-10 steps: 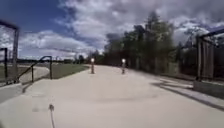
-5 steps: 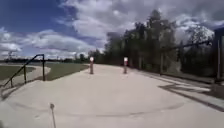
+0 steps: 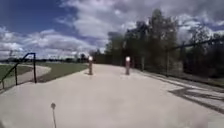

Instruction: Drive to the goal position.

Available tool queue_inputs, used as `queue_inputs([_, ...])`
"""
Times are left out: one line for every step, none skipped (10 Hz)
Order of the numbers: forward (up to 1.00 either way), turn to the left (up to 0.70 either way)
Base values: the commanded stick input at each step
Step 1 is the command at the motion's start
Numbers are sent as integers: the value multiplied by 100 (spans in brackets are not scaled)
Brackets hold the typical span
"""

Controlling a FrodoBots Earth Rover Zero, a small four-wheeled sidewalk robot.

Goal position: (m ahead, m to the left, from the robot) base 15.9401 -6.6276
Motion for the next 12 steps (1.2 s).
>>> queue_inputs([100,0])
queue_inputs([100,0])
queue_inputs([100,0])
queue_inputs([100,0])
queue_inputs([100,0])
queue_inputs([100,0])
queue_inputs([100,0])
queue_inputs([100,0])
queue_inputs([100,0])
queue_inputs([100,0])
queue_inputs([100,0])
queue_inputs([100,0])
